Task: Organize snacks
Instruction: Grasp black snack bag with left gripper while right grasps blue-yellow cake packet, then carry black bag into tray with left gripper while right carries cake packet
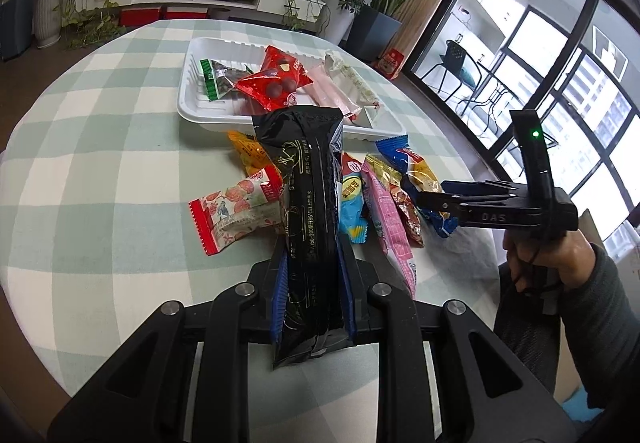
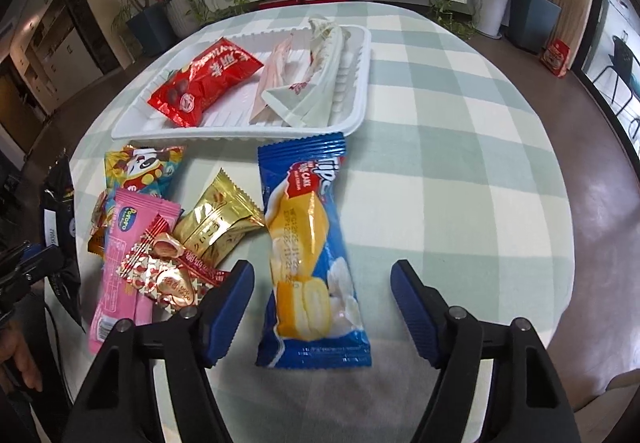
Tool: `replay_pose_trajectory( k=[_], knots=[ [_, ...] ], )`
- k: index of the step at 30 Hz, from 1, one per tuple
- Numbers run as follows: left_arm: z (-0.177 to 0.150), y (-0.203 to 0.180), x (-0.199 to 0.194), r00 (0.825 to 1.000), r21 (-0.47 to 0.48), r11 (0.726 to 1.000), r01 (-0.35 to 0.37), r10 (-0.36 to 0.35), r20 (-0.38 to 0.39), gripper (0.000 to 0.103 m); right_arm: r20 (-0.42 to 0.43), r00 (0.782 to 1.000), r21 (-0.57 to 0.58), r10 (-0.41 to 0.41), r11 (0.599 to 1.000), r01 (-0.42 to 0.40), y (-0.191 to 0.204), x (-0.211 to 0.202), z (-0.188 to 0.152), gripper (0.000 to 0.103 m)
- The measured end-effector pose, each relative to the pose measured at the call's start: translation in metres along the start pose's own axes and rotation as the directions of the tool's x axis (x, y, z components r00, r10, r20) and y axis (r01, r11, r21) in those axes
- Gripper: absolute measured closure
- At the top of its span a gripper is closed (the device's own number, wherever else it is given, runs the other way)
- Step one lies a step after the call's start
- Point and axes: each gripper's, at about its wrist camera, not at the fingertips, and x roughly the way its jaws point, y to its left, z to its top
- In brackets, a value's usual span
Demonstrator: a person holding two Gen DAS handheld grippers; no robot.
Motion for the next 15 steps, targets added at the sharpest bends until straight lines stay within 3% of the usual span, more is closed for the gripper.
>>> replay_pose_trajectory(
  k=[9, 15],
  knots=[
    [-0.003, 0.002, 0.003, 1.000, -0.008, 1.000, 0.009, -0.009, -0.008, 0.083, -0.027, 0.998, -0.091, -0.060, 0.994, 0.058, 0.016, 0.008, -0.001, 0.043],
    [-0.003, 0.002, 0.004, 1.000, -0.010, 1.000, 0.019, -0.019, -0.009, 0.083, -0.044, 0.997, -0.143, -0.067, 0.988, 0.060, 0.023, 0.006, 0.000, 0.070]
  ],
)
